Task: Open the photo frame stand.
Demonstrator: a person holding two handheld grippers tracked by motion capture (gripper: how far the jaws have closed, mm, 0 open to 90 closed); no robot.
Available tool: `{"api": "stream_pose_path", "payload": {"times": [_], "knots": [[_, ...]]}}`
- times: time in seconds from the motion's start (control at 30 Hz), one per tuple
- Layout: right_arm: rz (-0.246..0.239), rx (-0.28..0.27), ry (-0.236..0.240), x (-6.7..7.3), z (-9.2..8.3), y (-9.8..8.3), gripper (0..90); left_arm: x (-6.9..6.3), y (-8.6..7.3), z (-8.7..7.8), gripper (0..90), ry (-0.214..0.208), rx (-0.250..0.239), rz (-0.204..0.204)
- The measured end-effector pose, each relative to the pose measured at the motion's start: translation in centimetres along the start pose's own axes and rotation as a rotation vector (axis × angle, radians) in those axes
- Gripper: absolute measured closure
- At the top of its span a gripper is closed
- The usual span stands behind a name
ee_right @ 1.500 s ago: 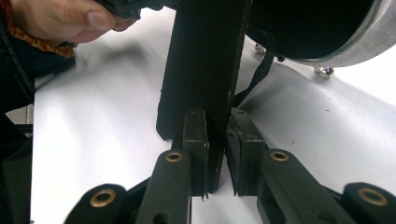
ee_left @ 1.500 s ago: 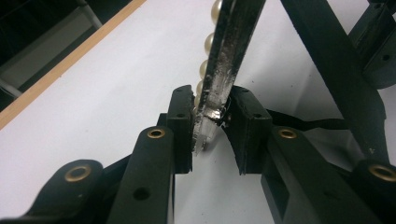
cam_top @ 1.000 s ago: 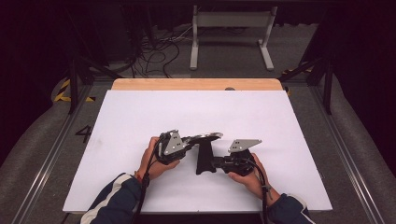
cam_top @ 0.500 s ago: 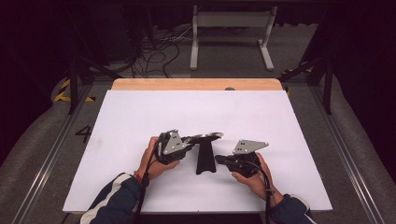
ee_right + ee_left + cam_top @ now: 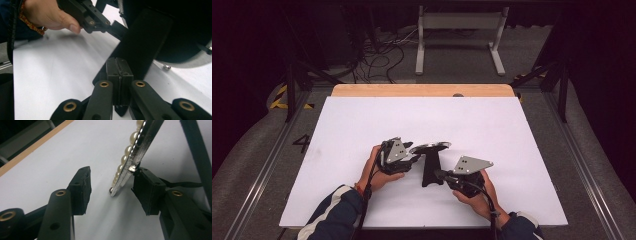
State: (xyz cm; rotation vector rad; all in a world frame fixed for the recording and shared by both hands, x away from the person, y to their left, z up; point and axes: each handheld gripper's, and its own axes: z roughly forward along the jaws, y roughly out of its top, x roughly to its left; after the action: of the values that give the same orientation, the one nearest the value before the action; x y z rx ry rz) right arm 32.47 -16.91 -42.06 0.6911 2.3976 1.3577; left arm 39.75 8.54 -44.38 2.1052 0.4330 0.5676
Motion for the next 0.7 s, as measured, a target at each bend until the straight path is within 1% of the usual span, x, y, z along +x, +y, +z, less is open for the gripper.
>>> {"api": "stream_pose_path", "payload": {"times": [0.03,0.1,0.13,0.17,0.2,0.23,0.27,0.3,0.4,0.43,0.53,0.6,0.67,0.7], "knots": [[-0.005,-0.004,-0.007,0.3,0.2,0.1,90.0,0.0,0.0,0.1,48.7,-0.007,0.001,-0.003],[-0.015,-0.014,-0.025,0.9,0.6,0.3,90.0,-0.1,0.0,0.2,49.4,0.001,0.011,-0.006],[-0.018,-0.021,-0.039,1.6,1.1,0.5,90.0,-0.1,0.0,0.3,51.5,-0.001,0.011,-0.009],[-0.018,-0.021,-0.039,1.6,1.1,0.5,90.0,-0.1,0.0,0.3,52.4,-0.001,0.011,-0.009],[-0.025,-0.021,-0.047,1.9,1.5,0.6,90.0,-0.1,-0.1,0.4,52.4,-0.006,0.007,-0.023],[-0.025,-0.020,-0.049,2.4,1.9,0.7,90.0,-0.2,-0.1,0.4,56.3,-0.020,0.001,-0.031],[-0.033,-0.018,-0.055,2.7,2.3,0.8,90.0,-0.2,-0.1,0.5,59.2,-0.025,0.001,-0.029],[-0.045,-0.013,-0.064,3.1,2.6,0.9,90.0,-0.4,-0.1,0.5,60.5,-0.021,0.007,-0.026],[-0.054,0.007,-0.086,4.0,3.6,1.0,90.0,-0.3,-0.1,0.6,67.3,-0.023,0.009,-0.022],[-0.057,0.022,-0.090,4.3,4.1,0.9,90.0,-0.3,-0.1,0.6,69.4,-0.024,0.011,-0.025],[-0.049,0.052,-0.116,4.4,5.0,0.7,90.0,-0.4,-0.1,0.6,71.9,-0.026,0.015,-0.022],[-0.037,0.068,-0.135,4.2,5.1,0.5,90.0,-0.4,-0.2,0.6,72.4,-0.026,0.016,-0.016],[-0.033,0.078,-0.147,4.1,5.2,0.4,90.0,-0.3,-0.2,0.6,72.3,-0.031,0.013,-0.023],[-0.031,0.078,-0.144,4.0,5.2,0.3,90.0,-0.3,-0.2,0.5,72.2,-0.032,0.013,-0.024]]}}
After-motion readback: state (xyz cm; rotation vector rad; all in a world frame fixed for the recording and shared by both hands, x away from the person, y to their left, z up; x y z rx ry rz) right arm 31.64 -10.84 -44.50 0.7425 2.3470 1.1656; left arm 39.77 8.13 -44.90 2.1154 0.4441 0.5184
